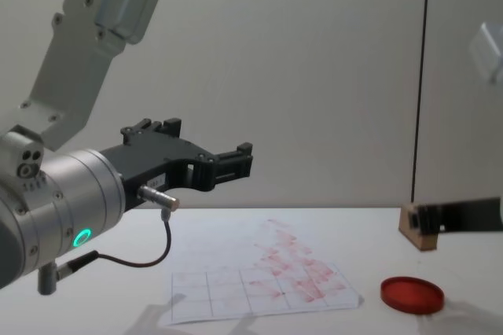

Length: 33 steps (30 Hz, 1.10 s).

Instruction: Use the one hand to pick up the stamp and affix it onto the A4 paper.

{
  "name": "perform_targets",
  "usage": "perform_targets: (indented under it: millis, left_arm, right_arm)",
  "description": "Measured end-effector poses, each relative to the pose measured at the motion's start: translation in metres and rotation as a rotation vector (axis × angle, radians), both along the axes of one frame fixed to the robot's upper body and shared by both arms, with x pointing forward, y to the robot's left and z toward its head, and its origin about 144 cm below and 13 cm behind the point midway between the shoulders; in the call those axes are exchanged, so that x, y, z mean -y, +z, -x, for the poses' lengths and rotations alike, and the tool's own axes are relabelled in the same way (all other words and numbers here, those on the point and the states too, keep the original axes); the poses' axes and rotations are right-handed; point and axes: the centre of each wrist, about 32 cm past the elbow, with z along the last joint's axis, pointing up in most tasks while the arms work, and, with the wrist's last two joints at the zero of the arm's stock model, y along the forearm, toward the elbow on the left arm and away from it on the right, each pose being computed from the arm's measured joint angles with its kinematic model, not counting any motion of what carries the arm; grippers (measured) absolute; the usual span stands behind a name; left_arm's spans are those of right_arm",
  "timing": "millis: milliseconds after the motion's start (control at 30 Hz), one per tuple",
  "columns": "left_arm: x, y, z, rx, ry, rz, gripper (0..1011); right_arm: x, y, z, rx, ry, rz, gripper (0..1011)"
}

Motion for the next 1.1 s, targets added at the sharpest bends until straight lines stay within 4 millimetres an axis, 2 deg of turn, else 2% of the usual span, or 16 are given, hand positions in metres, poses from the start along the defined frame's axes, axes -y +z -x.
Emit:
perform_targets:
  millis: [500, 533, 633, 700, 800, 933, 967, 1100]
  left_arm:
    - [0.0, 0.0, 0.0, 0.0, 0.0, 0.0, 993]
    - [0.0, 0.0, 0.0, 0.0, 0.0, 0.0, 993]
    - [0.0, 0.0, 0.0, 0.0, 0.0, 0.0, 993]
    - [0.0, 0.0, 0.0, 0.0, 0.0, 0.0, 993]
    - [0.0, 0.0, 0.0, 0.0, 0.0, 0.0, 993]
    - [0.0, 0.0, 0.0, 0.0, 0.0, 0.0, 993]
    - [0.0, 0.0, 0.0, 0.0, 0.0, 0.0, 993]
    - [0.0, 0.0, 0.0, 0.0, 0.0, 0.0, 993]
  right_arm:
    - [-0.002, -0.025, 0.0, -0.083, 0.03, -0.003, 222]
    - [-0.003, -0.027, -0.001, -0.087, 0.032, -0.005, 263]
    - [-0.003, -0.029, -0.001, -0.09, 0.035, -0.007, 299]
    - [-0.003, -0.03, -0.002, -0.087, 0.038, -0.01, 403]
    - [-0.003, -0.031, -0.002, -0.077, 0.04, -0.011, 503]
    - [-0.003, -0.031, -0.002, -0.058, 0.044, -0.012, 578]
    - [-0.003, -0.03, -0.001, -0.04, 0.046, -0.012, 664]
    - [-0.003, -0.027, 0.002, 0.001, 0.051, -0.01, 772]
